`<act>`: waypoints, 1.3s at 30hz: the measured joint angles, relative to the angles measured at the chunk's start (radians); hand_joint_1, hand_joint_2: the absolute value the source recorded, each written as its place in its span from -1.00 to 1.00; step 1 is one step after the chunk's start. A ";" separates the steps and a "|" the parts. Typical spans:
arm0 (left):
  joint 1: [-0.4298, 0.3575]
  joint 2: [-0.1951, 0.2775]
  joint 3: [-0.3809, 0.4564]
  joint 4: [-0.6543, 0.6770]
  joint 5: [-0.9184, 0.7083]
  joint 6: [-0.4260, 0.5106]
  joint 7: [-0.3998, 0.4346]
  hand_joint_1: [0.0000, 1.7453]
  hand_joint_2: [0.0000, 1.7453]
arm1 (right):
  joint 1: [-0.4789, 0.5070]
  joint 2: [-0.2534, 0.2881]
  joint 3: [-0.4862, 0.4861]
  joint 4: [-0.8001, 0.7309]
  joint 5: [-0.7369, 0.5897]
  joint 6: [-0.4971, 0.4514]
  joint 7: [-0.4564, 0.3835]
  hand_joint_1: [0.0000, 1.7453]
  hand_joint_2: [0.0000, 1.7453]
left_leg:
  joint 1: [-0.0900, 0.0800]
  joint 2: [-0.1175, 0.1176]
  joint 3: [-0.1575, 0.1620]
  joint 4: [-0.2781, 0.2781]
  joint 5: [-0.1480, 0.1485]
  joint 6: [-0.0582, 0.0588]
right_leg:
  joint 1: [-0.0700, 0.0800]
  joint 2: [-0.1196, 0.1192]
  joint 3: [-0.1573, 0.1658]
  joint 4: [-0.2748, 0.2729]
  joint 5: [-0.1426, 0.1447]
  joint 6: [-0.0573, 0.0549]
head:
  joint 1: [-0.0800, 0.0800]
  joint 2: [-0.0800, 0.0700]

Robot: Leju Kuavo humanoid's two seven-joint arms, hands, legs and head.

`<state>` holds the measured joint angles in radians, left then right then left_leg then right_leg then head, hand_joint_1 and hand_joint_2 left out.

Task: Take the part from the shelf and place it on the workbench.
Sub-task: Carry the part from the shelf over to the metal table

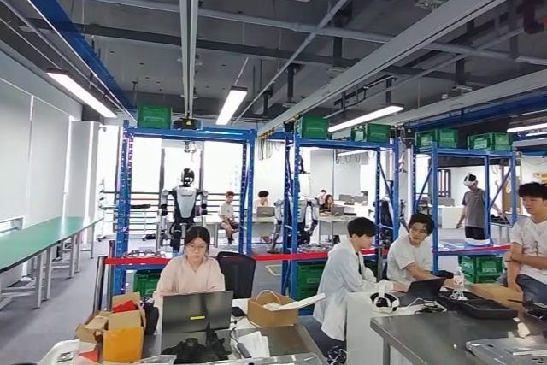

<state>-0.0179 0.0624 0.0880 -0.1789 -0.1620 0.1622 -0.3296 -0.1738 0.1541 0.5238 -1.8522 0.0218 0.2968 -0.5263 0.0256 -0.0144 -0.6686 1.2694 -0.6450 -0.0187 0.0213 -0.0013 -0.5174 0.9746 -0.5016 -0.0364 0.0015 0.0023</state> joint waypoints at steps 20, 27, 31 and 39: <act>-0.001 -0.002 0.010 0.000 -0.008 0.006 0.002 -1.00 1.00 | 0.003 0.002 0.001 0.002 -0.003 0.006 -0.001 1.00 1.00 | 0.001 0.002 0.139 -0.230 0.093 0.029 | -0.012 0.000 -0.101 0.078 0.002 0.042 | -0.001 0.000; -0.003 -0.001 0.010 0.000 -0.009 0.007 0.000 -1.00 1.00 | 0.001 0.010 0.004 0.003 -0.004 0.008 -0.001 1.00 1.00 | 0.001 0.005 0.081 -0.092 0.039 0.006 | -0.015 -0.001 -0.050 0.035 0.006 0.004 | 0.000 0.000; 0.003 0.001 0.011 0.000 -0.011 0.007 -0.001 -1.00 1.00 | 0.004 0.011 0.007 0.008 -0.004 0.009 -0.001 1.00 1.00 | 0.001 0.006 -0.019 -0.006 0.027 -0.002 | -0.013 0.005 -0.017 0.035 -0.025 0.004 | 0.000 0.000; 0.007 0.003 0.012 0.000 -0.016 0.007 -0.001 -1.00 1.00 | 0.003 0.011 0.010 0.015 -0.004 0.013 -0.001 1.00 1.00 | -0.009 0.007 0.031 -0.209 0.159 0.036 | -0.014 0.004 0.026 0.063 -0.077 0.046 | 0.000 0.001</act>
<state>-0.0107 0.0656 0.1002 -0.1788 -0.1780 0.1690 -0.3306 -0.1713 0.1656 0.5341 -1.8368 0.0177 0.3097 -0.5273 0.0168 -0.0071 -0.6376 1.0599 -0.4861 0.0172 0.0071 0.0029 -0.4913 1.0378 -0.5783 0.0092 0.0015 0.0029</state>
